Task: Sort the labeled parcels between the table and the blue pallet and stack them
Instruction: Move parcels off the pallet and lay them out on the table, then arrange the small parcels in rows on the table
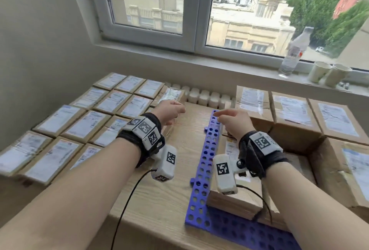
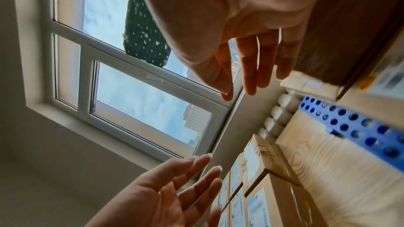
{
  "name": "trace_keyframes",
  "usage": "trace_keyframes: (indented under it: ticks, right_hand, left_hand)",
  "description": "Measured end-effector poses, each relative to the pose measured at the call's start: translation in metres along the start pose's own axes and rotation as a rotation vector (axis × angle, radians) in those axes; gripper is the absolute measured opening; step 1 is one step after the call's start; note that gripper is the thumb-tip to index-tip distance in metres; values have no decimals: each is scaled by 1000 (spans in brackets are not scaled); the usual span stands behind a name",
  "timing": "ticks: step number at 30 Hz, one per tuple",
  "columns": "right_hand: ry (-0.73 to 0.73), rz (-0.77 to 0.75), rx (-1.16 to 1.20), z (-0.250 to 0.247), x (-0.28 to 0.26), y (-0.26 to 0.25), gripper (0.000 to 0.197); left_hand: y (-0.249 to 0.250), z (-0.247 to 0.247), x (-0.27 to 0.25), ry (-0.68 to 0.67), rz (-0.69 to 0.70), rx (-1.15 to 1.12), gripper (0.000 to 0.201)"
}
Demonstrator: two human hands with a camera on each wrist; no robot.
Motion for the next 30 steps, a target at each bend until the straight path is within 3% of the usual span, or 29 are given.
trace_keyframes:
  ticks: [11,23,30]
  right_hand:
    - [-120,124,93,95,68,-1,21]
    - [-230,198,85,128,136,23,23]
    - [-294,362,106,141,155,40,21]
  left_hand:
    - [-62,-87,34,71,-104,-39,15]
    - [-80,-119,94,140,-209,23,15]
    - [-96,-125,118,113,-286,-5,36]
Point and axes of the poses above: each hand's wrist, its own x-axis towards the middle knuckle, its own z-axis out of the palm, y = z × x, the point moved 1 cm from there along x, towards the middle knuckle, and after that the axes turned 12 degrees about -y, right-handed, at the moved point
